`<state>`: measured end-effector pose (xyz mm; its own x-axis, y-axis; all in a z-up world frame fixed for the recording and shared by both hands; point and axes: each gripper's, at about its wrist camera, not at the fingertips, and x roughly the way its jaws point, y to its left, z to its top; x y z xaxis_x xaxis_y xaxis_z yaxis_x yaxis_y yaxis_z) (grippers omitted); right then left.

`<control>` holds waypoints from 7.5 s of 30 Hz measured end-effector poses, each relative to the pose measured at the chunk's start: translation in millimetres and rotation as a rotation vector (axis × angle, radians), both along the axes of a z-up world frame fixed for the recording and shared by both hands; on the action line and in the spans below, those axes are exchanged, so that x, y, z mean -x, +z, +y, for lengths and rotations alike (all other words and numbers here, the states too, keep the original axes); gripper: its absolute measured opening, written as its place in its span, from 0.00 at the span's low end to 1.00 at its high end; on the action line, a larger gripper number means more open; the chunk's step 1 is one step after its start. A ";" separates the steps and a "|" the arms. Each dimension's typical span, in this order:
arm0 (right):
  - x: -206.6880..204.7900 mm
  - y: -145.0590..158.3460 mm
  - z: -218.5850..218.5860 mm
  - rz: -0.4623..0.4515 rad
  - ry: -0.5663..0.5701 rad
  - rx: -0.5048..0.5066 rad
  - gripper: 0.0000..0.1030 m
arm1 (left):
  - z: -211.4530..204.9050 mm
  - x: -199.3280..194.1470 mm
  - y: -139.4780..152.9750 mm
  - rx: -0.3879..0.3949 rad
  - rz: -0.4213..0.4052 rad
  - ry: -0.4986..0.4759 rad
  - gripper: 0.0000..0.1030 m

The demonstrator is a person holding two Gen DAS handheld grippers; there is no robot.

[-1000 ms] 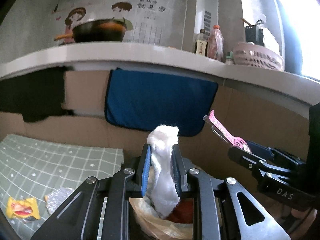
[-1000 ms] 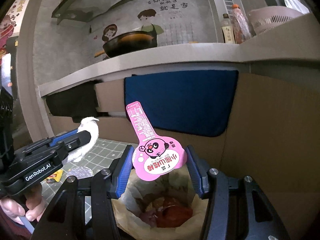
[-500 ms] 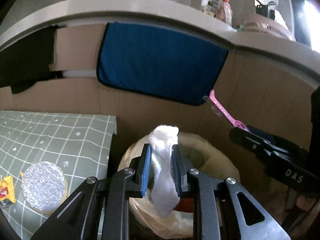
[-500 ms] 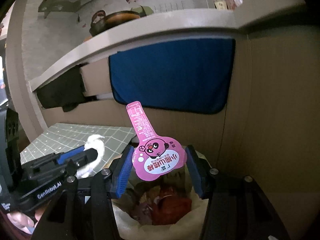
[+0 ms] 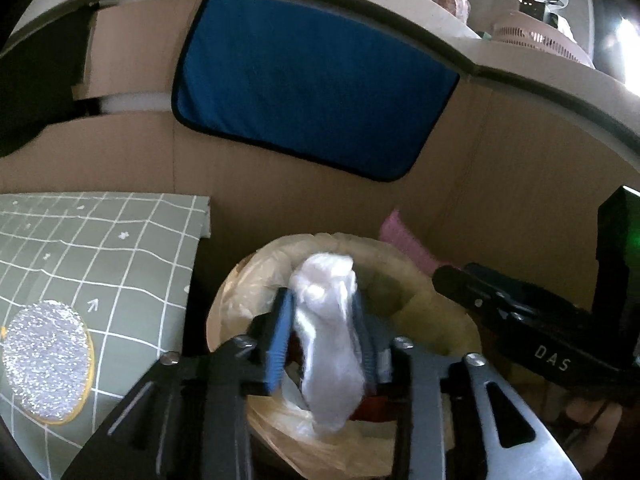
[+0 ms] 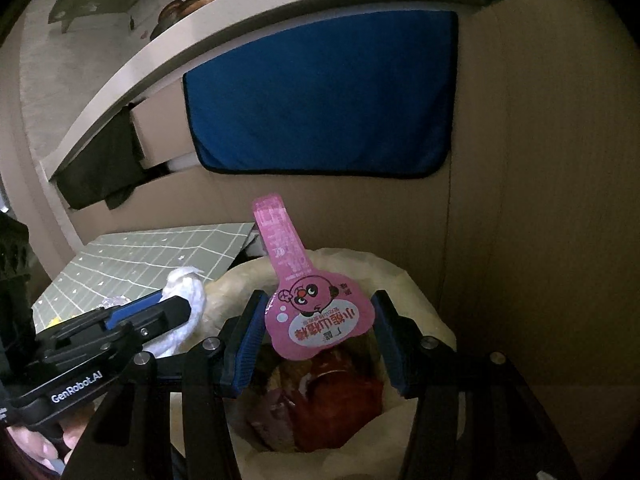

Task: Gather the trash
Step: 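Carry the tissue ball and pink packet to the bin and open both grippers, then grasp the yellow snack wrapper with the left gripper while the right grasps the round scrubber pad, then carry the yellow wrapper and scrubber pad to the bin and open both grippers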

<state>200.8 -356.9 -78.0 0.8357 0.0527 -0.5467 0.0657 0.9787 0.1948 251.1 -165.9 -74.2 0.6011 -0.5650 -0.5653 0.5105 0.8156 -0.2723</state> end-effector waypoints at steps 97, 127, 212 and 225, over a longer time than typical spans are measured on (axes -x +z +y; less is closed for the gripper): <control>-35.2 -7.6 365.7 0.247 0.847 0.002 0.18 | 390.5 118.3 -21.0 0.160 0.192 0.579 0.48; -30.5 -7.0 239.4 0.068 0.590 0.012 0.18 | 366.9 -31.3 -50.5 -0.016 0.263 0.807 0.29; -9.0 -5.8 11.6 0.052 0.053 0.010 0.27 | 10.5 -30.3 -10.0 0.055 0.152 0.001 0.38; 35.6 24.8 35.2 0.007 0.036 0.020 0.48 | 54.3 16.7 22.9 0.011 0.089 0.058 0.52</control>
<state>165.2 -321.7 -53.2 0.8294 0.0719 -0.5540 0.0314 0.9841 0.1747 234.4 -111.6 -51.4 0.5810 -0.5367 -0.6119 0.4356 0.8401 -0.3233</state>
